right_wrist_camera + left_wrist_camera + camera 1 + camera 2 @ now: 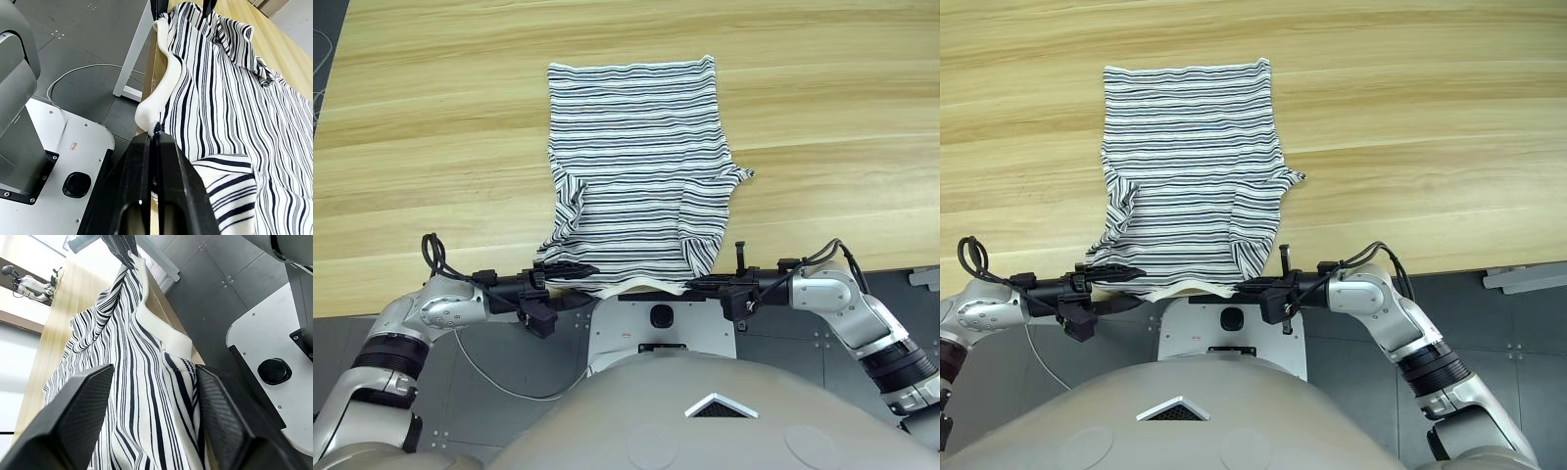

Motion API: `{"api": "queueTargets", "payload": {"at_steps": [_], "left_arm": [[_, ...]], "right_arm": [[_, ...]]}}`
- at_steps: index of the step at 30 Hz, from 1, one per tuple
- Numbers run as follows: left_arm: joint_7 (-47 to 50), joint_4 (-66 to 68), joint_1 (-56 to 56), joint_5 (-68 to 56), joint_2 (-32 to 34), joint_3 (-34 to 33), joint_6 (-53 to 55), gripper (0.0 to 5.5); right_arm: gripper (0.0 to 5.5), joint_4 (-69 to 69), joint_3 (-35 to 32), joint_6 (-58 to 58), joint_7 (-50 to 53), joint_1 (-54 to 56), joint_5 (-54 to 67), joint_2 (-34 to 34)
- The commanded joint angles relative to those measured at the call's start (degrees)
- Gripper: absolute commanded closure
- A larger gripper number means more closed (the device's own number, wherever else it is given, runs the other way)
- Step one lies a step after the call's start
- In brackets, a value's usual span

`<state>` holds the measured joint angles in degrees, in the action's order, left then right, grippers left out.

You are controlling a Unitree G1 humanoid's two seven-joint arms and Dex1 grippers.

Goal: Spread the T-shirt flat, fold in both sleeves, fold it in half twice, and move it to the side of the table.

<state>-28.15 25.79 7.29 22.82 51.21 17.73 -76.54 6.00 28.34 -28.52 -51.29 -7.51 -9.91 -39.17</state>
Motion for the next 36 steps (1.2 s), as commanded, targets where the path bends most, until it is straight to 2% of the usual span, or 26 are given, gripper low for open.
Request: {"api": "queueTargets", "payload": {"at_steps": [1,7,12,24,31,36], "left_arm": [[1.8,2.7,-0.1,0.1,1.5,-0.7,-2.4,2.47],[8.2,8.1,-2.1,8.8,0.6,-9.2,-7.3,2.47],[12.4,10.4,-3.4,15.5,0.4,-12.2,-8.7,2.47],[22.4,17.8,-3.6,28.0,4.5,-11.5,-12.3,2.47],[33.3,19.4,-6.5,36.3,7.0,-10.1,-9.8,2.47],[44.2,21.1,-8.0,43.5,9.5,-5.6,-5.9,2.47]], "right_arm": [[5.40,0.4,0.1,0.4,0.4,0.2,-0.3,0.2],[5.40,0.7,0.4,0.7,0.5,-0.1,-0.2,0.6],[5.40,1.0,0.5,1.0,0.6,-0.3,-0.2,0.9],[5.40,1.2,1.2,1.4,1.4,-0.7,-0.6,1.5],[5.40,1.1,1.6,1.5,1.6,-0.5,-0.6,1.6],[5.40,1.0,1.9,1.4,1.6,-0.4,-0.6,1.6]]}}
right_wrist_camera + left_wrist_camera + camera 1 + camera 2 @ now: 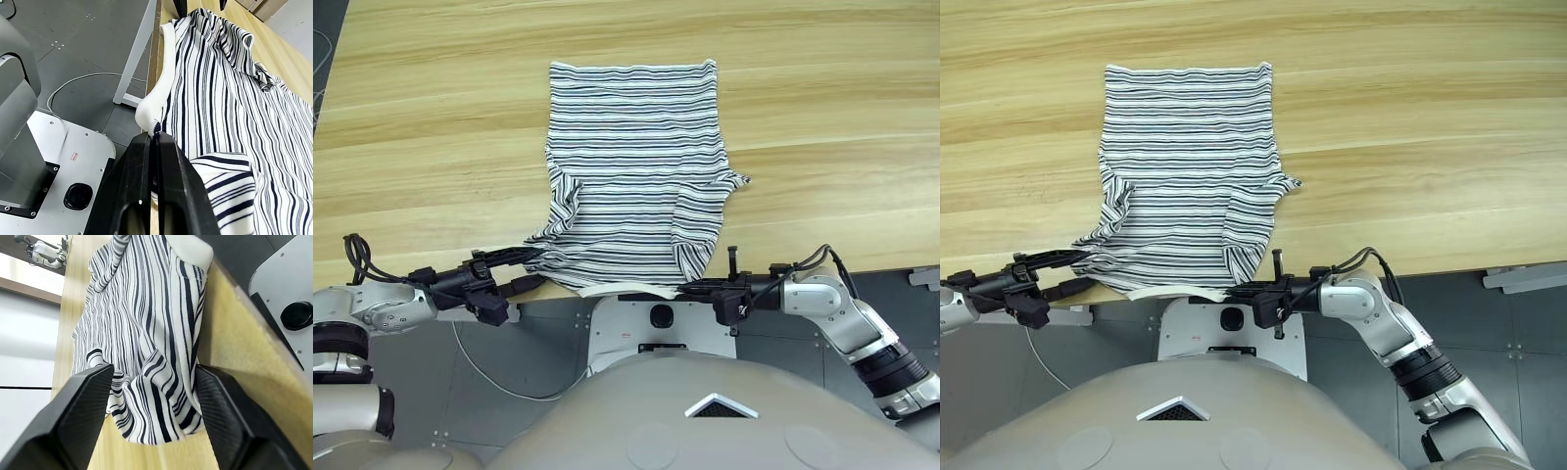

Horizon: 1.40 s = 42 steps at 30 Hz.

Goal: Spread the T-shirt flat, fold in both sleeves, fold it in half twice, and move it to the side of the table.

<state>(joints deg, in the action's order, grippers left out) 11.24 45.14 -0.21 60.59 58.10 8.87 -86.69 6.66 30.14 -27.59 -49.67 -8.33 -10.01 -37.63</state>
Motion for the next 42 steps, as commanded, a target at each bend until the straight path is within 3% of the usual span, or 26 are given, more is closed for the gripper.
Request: {"api": "queueTargets", "payload": {"at_steps": [1,10,16,24,29,34,37,40,42], "left_arm": [[7.1,1.9,-0.7,7.0,3.1,4.5,4.9,2.47],[20.6,2.5,-4.0,13.1,4.8,16.6,9.0,2.47],[20.5,3.1,-5.8,12.1,4.0,22.8,8.8,3.50],[16.5,5.2,-7.7,7.6,3.1,26.5,8.1,4.87],[5.4,8.5,-9.9,-1.4,0.8,27.4,7.7,5.38],[-7.2,2.0,-9.5,-15.0,1.7,29.3,3.8,5.39],[-17.5,-6.7,-7.2,-28.3,4.8,34.2,5.8,5.39],[-30.4,-21.3,-4.9,-48.8,10.9,40.7,15.1,5.39],[-38.8,-28.9,-4.9,-60.5,13.6,41.6,22.0,5.39]], "right_arm": [[5.40,0.2,0.2,0.5,0.0,0.4,-0.5,0.0],[5.40,0.1,0.3,0.3,0.1,0.6,-0.5,0.1],[5.40,0.0,0.3,0.0,0.3,0.7,-0.5,0.1],[5.40,0.5,0.5,0.3,0.4,0.5,-0.4,0.3],[5.40,0.0,0.0,-1.1,1.5,1.1,-0.9,0.8],[5.40,1.8,-2.0,-1.1,-2.2,2.3,7.0,-1.5],[5.40,1.9,-2.8,-0.2,-6.6,3.2,13.7,-2.9],[5.40,2.0,-5.1,3.6,-9.6,4.9,20.7,-3.2],[5.40,1.4,-7.1,7.0,-11.0,6.6,25.7,-2.4]]}}
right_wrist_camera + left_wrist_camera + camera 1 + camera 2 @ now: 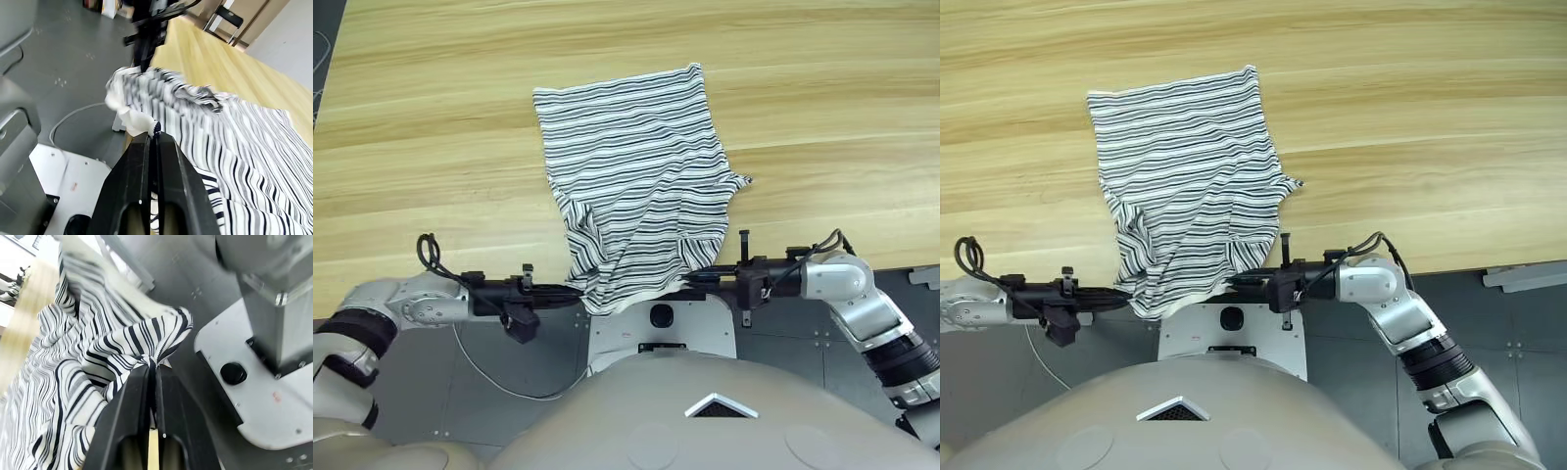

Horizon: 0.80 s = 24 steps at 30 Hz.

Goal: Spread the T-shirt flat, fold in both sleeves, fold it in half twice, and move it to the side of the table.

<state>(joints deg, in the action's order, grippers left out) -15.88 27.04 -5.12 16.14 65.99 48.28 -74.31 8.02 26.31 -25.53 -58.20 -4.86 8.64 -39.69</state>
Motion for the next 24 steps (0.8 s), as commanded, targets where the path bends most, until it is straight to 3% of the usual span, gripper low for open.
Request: {"api": "queueTargets", "payload": {"at_steps": [1,6,11,19,24], "left_arm": [[-14.7,-12.8,-0.2,-20.0,6.4,1.8,12.1,5.39],[-31.4,-16.5,-1.2,-37.8,6.6,-4.0,24.7,5.39],[-52.0,-12.3,-6.0,-57.4,-0.6,-13.9,46.8,5.39],[-67.4,7.8,-21.2,-59.9,-17.0,-27.1,73.4,5.39],[-67.1,26.6,-32.9,-52.0,-27.0,-32.6,76.2,5.39]], "right_arm": [[5.40,-0.5,-4.1,6.3,-3.1,3.9,9.0,0.1],[5.40,-5.6,-6.9,13.3,-5.8,8.8,15.8,3.8],[5.40,-18.1,-9.4,21.3,-8.7,20.0,19.7,10.8],[5.40,-47.0,-16.0,21.4,-8.1,41.5,15.9,20.5],[5.40,-65.5,-17.9,15.8,-1.9,52.4,8.4,23.9]]}}
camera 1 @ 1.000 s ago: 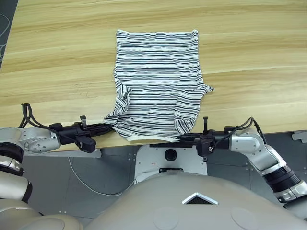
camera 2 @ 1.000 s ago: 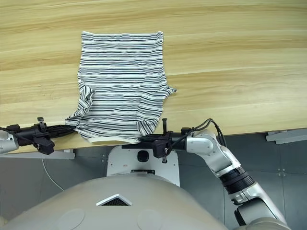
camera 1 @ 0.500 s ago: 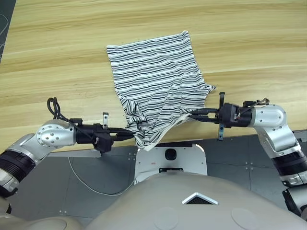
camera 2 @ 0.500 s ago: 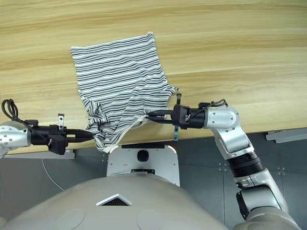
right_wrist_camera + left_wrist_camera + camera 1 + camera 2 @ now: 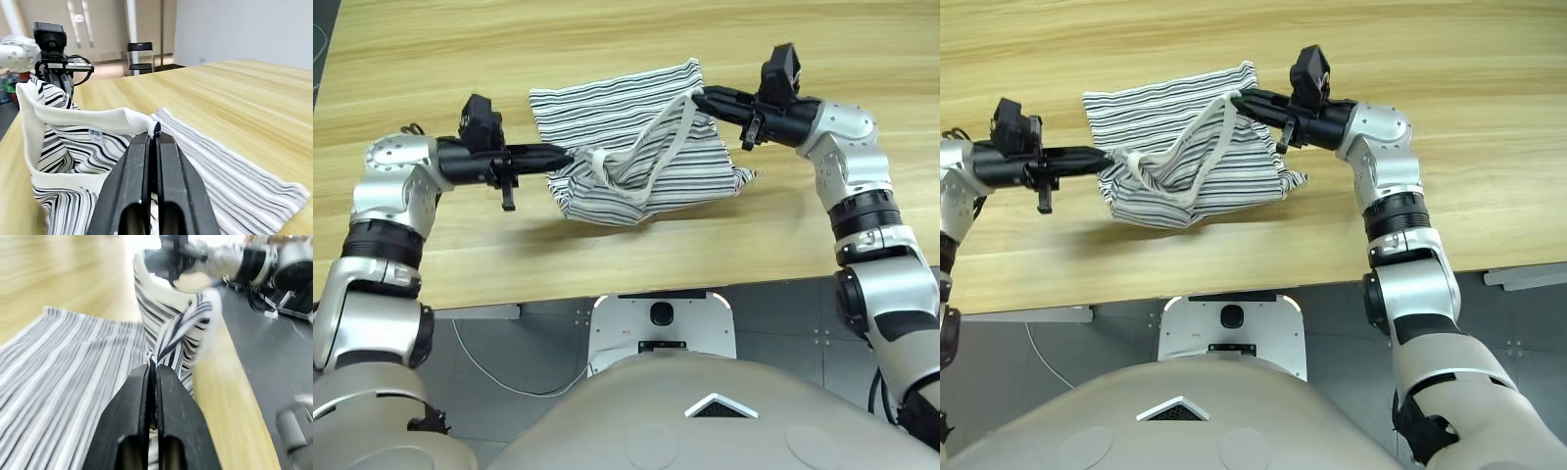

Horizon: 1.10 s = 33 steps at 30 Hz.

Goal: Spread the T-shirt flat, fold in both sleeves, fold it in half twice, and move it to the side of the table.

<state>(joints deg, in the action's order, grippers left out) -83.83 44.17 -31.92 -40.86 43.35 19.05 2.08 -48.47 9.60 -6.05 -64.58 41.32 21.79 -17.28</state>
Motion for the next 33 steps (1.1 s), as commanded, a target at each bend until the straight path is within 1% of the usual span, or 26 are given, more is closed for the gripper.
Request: {"api": "queueTargets", "payload": {"at_steps": [1,5,7,9,16,20,25,31,33], "left_arm": [[1.9,12.8,-7.8,6.6,-5.9,-4.6,-0.9,5.39],[9.6,22.6,-11.9,12.3,-11.0,-9.5,-5.7,5.39],[14.3,25.6,-12.5,15.1,-12.5,-11.6,-8.5,5.39],[17.0,27.5,-12.7,17.7,-13.2,-13.1,-10.2,5.39],[20.4,29.8,-12.4,22.9,-14.7,-18.3,-12.3,5.39],[20.4,30.0,-13.1,22.8,-15.1,-22.7,-12.7,5.39],[16.9,29.6,-13.5,22.8,-15.3,-26.5,-10.7,5.39],[17.4,30.0,-13.2,24.7,-15.3,-28.0,-9.7,5.39],[19.4,30.2,-12.9,26.1,-15.3,-28.0,-10.1,5.39]], "right_arm": [[5.40,-12.0,-1.3,-5.0,6.5,7.7,-6.5,1.9],[5.40,-19.6,-0.5,-8.9,14.9,10.9,-13.6,3.6],[5.40,-21.9,0.1,-9.9,19.4,11.7,-16.9,4.6],[5.40,-23.4,0.1,-10.2,23.4,12.6,-19.6,5.1],[5.40,-26.0,-2.8,-11.8,33.9,16.0,-23.1,6.9],[5.40,-26.6,-3.7,-12.3,33.9,18.6,-24.2,8.6],[5.40,-27.2,-2.8,-11.5,30.9,20.9,-27.0,11.6],[5.40,-28.3,-1.5,-9.6,33.8,20.4,-31.2,13.4],[5.40,-28.8,-0.9,-7.8,37.8,20.1,-33.0,13.6]]}}
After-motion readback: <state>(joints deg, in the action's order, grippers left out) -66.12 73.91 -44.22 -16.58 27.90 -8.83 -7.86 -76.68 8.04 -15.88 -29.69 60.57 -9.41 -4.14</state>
